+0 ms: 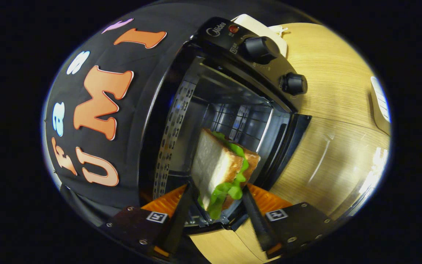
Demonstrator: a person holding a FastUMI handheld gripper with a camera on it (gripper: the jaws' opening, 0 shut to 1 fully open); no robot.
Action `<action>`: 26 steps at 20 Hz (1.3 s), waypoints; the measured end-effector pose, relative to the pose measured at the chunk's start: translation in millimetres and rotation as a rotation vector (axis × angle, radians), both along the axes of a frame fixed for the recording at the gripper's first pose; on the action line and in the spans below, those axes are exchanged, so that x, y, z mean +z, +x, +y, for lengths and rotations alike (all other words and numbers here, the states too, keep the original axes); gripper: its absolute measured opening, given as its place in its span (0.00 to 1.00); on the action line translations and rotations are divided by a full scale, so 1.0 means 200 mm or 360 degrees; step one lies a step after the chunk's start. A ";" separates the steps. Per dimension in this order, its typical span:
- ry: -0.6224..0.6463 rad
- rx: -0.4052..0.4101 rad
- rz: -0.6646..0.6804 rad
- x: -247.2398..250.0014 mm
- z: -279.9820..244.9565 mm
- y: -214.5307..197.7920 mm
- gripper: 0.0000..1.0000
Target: Open the toaster oven, put the food inside, and close the toaster oven door.
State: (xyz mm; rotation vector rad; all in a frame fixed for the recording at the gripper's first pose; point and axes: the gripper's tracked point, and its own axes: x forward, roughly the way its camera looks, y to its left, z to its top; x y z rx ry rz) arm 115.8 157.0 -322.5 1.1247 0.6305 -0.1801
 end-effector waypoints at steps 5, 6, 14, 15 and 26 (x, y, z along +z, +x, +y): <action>-0.0070 0.0091 -0.0010 0.08 -0.03 -0.11 0.98; -0.0083 0.0119 -0.0007 0.10 -0.03 -0.16 0.98; -0.0632 0.0579 -0.0070 0.26 -0.10 -0.58 0.98; -0.0750 0.0636 -0.0068 0.26 -0.13 -0.63 0.98; -0.1517 0.1107 0.0088 0.04 -0.31 -1.03 0.99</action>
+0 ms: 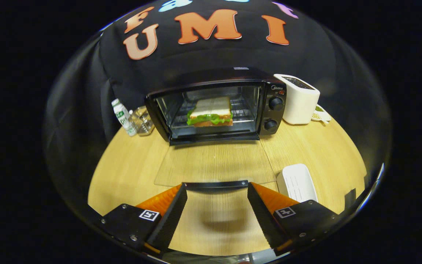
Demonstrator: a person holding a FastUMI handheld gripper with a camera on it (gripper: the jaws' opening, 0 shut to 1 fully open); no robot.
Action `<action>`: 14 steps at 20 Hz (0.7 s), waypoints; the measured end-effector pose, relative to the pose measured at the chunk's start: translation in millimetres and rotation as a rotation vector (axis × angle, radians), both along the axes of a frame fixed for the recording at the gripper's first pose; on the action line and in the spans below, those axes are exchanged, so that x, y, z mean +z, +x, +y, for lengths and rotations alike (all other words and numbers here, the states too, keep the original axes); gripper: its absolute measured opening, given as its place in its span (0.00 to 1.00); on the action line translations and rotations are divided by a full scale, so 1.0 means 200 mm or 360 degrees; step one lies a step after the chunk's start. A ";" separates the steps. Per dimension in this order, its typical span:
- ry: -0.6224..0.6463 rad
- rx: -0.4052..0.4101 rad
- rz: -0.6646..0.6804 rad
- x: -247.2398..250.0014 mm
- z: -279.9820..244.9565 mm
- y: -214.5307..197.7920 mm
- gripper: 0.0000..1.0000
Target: Open the toaster oven, put the food inside, and close the toaster oven door.
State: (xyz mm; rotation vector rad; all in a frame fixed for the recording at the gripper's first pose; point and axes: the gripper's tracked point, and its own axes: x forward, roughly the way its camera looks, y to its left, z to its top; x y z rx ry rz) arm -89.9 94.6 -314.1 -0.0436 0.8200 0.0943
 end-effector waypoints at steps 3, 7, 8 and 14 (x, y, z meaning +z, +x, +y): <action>-0.0023 0.0035 0.0095 -0.15 0.02 -0.03 0.99; -0.0121 0.0055 0.0185 -0.34 0.00 0.00 0.99; -0.0141 0.0061 0.0195 -0.37 0.00 0.01 0.99; -0.0148 0.0061 0.0185 -0.43 0.04 0.10 1.00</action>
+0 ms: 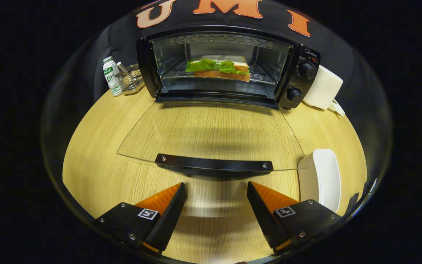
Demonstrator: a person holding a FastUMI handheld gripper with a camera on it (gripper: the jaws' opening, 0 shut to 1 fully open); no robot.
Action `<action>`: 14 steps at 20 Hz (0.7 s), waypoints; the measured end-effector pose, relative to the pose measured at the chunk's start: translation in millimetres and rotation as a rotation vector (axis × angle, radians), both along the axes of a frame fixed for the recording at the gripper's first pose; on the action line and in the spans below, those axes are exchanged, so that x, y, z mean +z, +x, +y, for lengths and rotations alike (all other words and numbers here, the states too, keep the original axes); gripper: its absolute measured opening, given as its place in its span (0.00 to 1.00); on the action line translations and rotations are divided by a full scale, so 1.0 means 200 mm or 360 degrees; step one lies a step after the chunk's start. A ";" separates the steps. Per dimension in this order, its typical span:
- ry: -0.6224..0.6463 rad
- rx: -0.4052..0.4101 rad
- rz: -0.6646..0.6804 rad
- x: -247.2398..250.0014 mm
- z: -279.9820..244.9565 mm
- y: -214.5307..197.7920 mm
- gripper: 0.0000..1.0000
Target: Open the toaster oven, put the food inside, and close the toaster oven door.
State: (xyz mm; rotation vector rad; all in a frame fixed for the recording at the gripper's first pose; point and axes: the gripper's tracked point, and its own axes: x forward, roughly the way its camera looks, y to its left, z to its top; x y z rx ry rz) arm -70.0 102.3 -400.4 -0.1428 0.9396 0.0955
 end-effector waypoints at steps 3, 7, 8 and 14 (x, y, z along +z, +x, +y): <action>0.0019 -0.0050 0.0021 -0.02 -0.01 0.03 0.99; 0.0007 -0.0027 0.0003 0.09 -0.01 0.05 1.00; 0.0004 -0.0025 -0.0021 0.14 -0.01 0.06 1.00; 0.0022 -0.0033 -0.0149 0.41 0.01 0.23 1.00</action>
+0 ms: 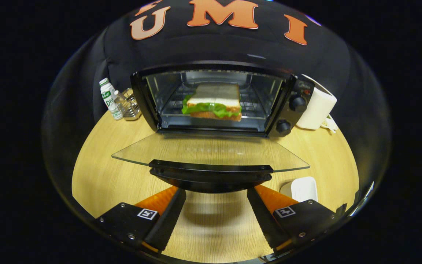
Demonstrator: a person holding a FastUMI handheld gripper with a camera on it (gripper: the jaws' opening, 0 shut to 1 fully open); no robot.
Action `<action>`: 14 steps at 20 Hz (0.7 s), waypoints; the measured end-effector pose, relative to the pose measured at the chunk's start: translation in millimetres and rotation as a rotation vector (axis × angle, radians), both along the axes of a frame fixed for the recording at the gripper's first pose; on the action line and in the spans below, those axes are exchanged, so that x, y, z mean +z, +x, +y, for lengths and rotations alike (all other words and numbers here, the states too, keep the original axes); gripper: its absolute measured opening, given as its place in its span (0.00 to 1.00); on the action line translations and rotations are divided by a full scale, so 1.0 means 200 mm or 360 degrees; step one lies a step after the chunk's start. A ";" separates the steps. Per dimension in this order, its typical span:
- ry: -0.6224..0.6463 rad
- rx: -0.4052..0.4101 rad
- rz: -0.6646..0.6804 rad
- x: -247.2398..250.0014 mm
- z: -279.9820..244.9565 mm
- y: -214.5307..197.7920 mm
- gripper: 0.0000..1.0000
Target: Open the toaster oven, put the food inside, and close the toaster oven door.
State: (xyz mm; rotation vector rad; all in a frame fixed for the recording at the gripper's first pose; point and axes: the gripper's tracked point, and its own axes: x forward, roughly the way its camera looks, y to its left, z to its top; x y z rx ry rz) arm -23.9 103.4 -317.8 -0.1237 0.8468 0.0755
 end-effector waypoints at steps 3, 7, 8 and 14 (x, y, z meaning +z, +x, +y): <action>0.0007 0.0009 -0.0071 0.10 0.03 0.11 1.00; -0.0027 0.0036 -0.0122 0.16 0.05 0.25 1.00; -0.0026 0.0036 -0.0123 0.16 0.06 0.28 1.00; -0.0015 0.0025 -0.0138 0.12 0.11 0.44 1.00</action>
